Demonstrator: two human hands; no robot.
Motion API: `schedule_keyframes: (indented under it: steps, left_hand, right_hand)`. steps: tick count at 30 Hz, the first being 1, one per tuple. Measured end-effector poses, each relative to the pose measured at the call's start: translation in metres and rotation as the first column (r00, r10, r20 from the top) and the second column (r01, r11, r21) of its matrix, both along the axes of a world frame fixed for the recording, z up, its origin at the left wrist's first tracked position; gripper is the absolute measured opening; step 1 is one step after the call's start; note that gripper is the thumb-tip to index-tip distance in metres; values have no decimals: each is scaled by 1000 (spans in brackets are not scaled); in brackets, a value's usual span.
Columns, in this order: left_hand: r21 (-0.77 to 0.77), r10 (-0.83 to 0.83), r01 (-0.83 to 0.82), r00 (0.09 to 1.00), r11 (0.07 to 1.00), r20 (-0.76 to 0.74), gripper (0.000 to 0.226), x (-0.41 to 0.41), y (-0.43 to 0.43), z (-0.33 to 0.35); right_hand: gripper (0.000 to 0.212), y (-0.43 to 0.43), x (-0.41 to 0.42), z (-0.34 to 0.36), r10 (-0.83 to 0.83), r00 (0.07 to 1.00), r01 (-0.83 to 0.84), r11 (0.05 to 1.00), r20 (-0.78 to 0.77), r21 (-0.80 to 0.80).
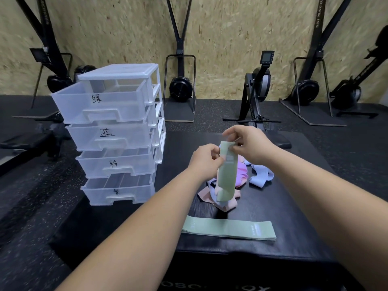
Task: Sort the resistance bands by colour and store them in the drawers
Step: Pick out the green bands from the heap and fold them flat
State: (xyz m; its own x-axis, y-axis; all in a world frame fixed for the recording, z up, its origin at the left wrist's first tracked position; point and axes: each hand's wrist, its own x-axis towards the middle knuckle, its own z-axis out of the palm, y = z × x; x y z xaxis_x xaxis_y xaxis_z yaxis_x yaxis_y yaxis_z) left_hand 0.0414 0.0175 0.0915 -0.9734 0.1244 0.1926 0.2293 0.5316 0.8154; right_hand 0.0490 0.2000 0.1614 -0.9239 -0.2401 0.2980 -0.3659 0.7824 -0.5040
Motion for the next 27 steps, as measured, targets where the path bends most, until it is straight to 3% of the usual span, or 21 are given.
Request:
schedule_keyframes:
  steps: [5, 9, 15, 18, 27]
  left_hand:
    - [25, -25, 24, 999, 999, 32, 5, 5, -5, -8]
    - [82, -105, 100, 992, 992, 63, 12, 14, -8, -15]
    - [-8, -108, 110, 989, 994, 103, 13, 27, -18, -27]
    - [-69, -130, 144, 977, 987, 169, 24, 30, -29, -33]
    - [-136, -186, 232, 940, 963, 287, 31, 46, -60, -49]
  right_hand:
    - [15, 2, 10, -2, -24, 999, 21, 993, 21, 119]
    - [14, -3, 16, -6, -21, 1000, 20, 992, 7, 126]
    - [7, 3, 26, -15, -108, 994, 111, 984, 27, -141]
    - [9, 16, 28, -22, -190, 980, 198, 929, 54, -314]
    - [10, 46, 47, -63, -344, 915, 402, 728, 211, -555]
